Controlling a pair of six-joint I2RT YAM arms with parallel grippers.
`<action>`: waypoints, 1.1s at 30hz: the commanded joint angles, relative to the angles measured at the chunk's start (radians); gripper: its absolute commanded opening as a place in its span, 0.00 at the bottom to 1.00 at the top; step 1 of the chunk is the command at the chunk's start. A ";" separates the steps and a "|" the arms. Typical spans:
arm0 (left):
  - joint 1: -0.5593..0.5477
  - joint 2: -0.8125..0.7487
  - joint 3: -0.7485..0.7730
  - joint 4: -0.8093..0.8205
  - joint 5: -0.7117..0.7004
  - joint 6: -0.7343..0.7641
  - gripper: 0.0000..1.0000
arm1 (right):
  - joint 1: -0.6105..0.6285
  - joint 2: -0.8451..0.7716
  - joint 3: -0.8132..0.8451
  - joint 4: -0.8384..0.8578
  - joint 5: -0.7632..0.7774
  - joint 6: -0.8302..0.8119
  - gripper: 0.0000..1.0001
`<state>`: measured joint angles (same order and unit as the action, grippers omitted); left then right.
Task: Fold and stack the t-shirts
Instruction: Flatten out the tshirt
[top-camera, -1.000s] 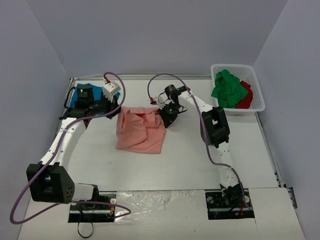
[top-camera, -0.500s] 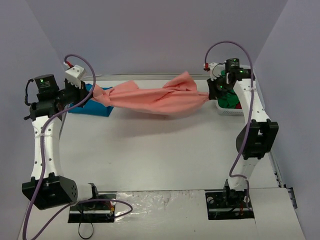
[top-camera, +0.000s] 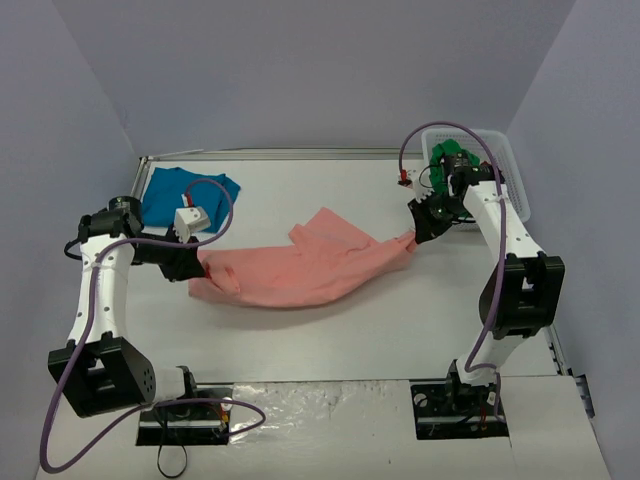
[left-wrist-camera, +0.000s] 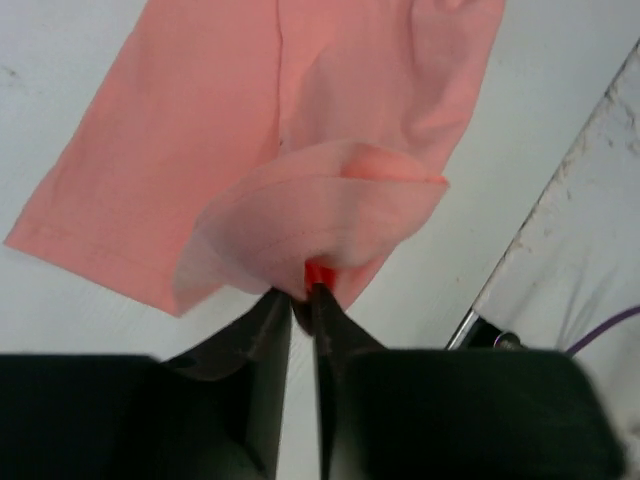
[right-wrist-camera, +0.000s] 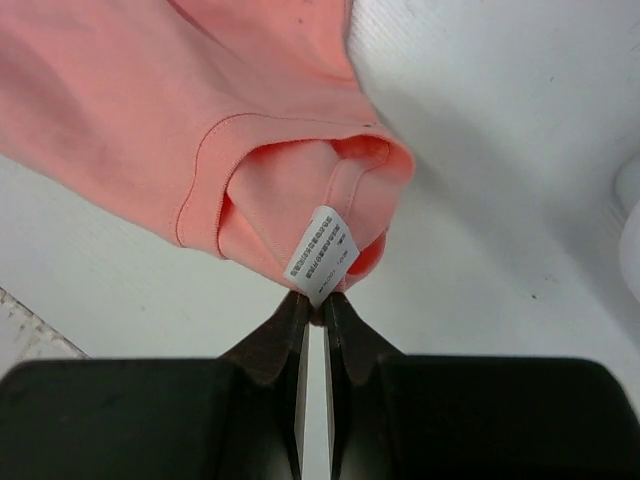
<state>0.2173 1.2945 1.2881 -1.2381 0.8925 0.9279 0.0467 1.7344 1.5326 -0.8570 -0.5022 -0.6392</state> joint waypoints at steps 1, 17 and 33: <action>0.004 -0.011 -0.010 -0.320 0.048 0.255 0.20 | -0.004 -0.099 0.004 -0.076 0.007 -0.062 0.00; 0.007 0.092 -0.035 -0.279 0.118 0.252 0.49 | 0.031 0.071 0.193 -0.175 -0.005 -0.079 0.56; 0.016 0.112 -0.105 0.127 0.057 -0.142 0.46 | 0.217 0.645 0.714 -0.155 0.005 0.061 0.58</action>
<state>0.2214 1.4322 1.1896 -1.1496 0.9455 0.8371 0.2550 2.3505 2.1418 -0.9672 -0.4831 -0.6182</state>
